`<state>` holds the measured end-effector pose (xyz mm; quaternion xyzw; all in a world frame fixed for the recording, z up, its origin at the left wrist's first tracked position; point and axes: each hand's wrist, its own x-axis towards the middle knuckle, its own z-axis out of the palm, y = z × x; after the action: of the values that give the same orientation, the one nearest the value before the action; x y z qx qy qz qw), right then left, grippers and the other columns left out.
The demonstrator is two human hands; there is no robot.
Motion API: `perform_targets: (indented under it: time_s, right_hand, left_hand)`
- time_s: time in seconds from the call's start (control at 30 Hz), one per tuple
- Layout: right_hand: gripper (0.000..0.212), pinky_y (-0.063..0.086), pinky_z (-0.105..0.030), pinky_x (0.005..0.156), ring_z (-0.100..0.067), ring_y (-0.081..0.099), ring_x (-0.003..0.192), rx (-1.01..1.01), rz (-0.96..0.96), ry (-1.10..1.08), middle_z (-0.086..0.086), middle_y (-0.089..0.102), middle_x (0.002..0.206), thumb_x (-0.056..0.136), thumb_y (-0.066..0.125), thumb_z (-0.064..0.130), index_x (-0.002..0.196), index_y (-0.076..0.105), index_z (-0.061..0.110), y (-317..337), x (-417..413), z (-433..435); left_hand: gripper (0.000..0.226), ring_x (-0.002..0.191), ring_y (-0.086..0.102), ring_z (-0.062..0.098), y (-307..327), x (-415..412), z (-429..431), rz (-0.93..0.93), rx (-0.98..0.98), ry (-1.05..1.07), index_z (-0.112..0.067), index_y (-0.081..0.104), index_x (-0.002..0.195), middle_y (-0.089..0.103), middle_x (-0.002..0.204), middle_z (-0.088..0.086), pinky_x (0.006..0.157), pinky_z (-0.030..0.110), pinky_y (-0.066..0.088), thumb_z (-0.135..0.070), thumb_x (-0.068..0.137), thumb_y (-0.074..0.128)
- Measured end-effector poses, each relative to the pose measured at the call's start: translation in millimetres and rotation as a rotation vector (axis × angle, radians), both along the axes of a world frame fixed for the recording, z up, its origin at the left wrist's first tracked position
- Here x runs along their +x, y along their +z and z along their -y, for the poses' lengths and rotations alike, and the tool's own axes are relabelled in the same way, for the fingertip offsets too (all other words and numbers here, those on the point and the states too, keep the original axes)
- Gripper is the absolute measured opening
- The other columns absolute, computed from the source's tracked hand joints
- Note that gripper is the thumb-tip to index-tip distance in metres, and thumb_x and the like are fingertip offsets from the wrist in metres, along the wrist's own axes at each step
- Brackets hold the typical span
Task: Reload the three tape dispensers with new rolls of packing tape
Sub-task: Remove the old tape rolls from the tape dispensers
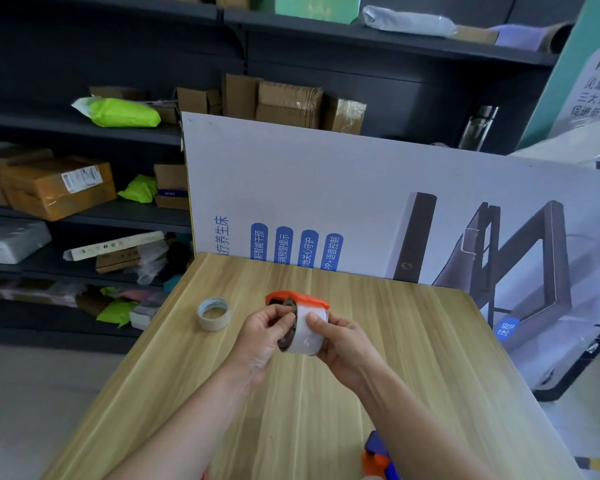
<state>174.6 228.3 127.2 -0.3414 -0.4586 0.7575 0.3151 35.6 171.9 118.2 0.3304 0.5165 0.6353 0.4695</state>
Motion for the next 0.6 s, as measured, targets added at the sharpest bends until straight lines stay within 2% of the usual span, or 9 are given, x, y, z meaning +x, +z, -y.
perform_targets:
  time_s: [0.07, 0.13, 0.2, 0.27, 0.33, 0.47, 0.53, 0.6]
  right_hand:
    - [0.03, 0.059, -0.031, 0.071, -0.022, 0.072, 0.077, -0.011, -0.026, 0.013, -0.013, 0.076, 0.092, 0.074, 0.07, 0.019, 0.099, 0.072, 0.002, 2, -1, 1]
    - [0.036, 0.059, -0.034, 0.072, -0.024, 0.072, 0.082, -0.023, -0.049, 0.012, -0.015, 0.074, 0.097, 0.075, 0.069, 0.019, 0.105, 0.07, -0.001, 6, -4, 3]
    - [0.047, 0.057, -0.044, 0.085, -0.032, 0.067, 0.093, -0.047, -0.064, -0.001, -0.022, 0.069, 0.109, 0.077, 0.068, 0.018, 0.116, 0.064, -0.007, 9, -5, 5]
    - [0.053, 0.047, -0.054, 0.099, -0.038, 0.06, 0.102, -0.061, -0.057, -0.013, -0.028, 0.063, 0.118, 0.079, 0.067, 0.018, 0.122, 0.06, -0.011, 10, -6, 7]
    - [0.054, 0.044, -0.058, 0.102, -0.039, 0.058, 0.103, -0.063, -0.043, -0.029, -0.028, 0.063, 0.117, 0.078, 0.069, 0.019, 0.122, 0.06, -0.01, 10, -7, 10]
    - [0.057, 0.051, -0.054, 0.095, -0.036, 0.063, 0.097, -0.101, -0.035, -0.082, -0.022, 0.068, 0.105, 0.07, 0.076, 0.021, 0.117, 0.063, -0.008, 10, -13, 11]
    - [0.049, 0.055, -0.046, 0.086, -0.03, 0.068, 0.089, -0.101, -0.03, -0.101, -0.016, 0.072, 0.097, 0.066, 0.078, 0.023, 0.108, 0.068, -0.002, 9, -12, 11]
    - [0.036, 0.057, -0.041, 0.079, -0.026, 0.071, 0.081, -0.08, -0.016, -0.103, -0.012, 0.075, 0.09, 0.064, 0.081, 0.025, 0.094, 0.074, 0.006, 8, -10, 9]
  left_hand:
    - [0.011, 0.064, 0.06, 0.003, 0, 2, 1, -0.009, 0.005, -0.032, -0.006, 0.064, 0.085, 0.066, 0.077, 0.002, 0.058, 0.013, 0.046, -0.006, 0.092, 0.055]
    - [0.012, 0.071, 0.057, 0.009, -1, 2, 3, -0.008, 0.016, -0.074, -0.002, 0.064, 0.09, 0.066, 0.081, 0.004, 0.063, 0.016, 0.045, -0.008, 0.093, 0.054]
    - [0.015, 0.08, 0.052, 0.018, 2, 1, 4, -0.003, 0.029, -0.111, 0.001, 0.063, 0.095, 0.062, 0.088, 0.012, 0.069, 0.024, 0.04, -0.01, 0.093, 0.054]
    - [0.015, 0.087, 0.047, 0.025, 3, -3, 4, 0.034, 0.023, -0.139, 0.0, 0.064, 0.096, 0.059, 0.095, 0.016, 0.072, 0.029, 0.036, -0.01, 0.092, 0.054]
    - [0.016, 0.089, 0.046, 0.026, 3, -7, 5, 0.071, 0.02, -0.164, -0.002, 0.067, 0.097, 0.06, 0.097, 0.017, 0.073, 0.03, 0.036, -0.01, 0.09, 0.056]
    - [0.013, 0.079, 0.057, 0.017, 6, -2, 7, 0.125, -0.007, -0.098, -0.01, 0.074, 0.082, 0.07, 0.081, 0.005, 0.072, 0.025, 0.041, -0.012, 0.085, 0.062]
    - [0.009, 0.072, 0.058, 0.012, 7, 1, 6, 0.134, -0.026, -0.036, -0.012, 0.075, 0.077, 0.071, 0.074, 0.002, 0.069, 0.024, 0.041, -0.015, 0.08, 0.067]
    - [0.006, 0.075, 0.061, 0.013, 5, 4, 6, 0.095, -0.018, 0.033, -0.016, 0.074, 0.078, 0.072, 0.077, 0.0, 0.069, 0.024, 0.044, -0.017, 0.081, 0.069]
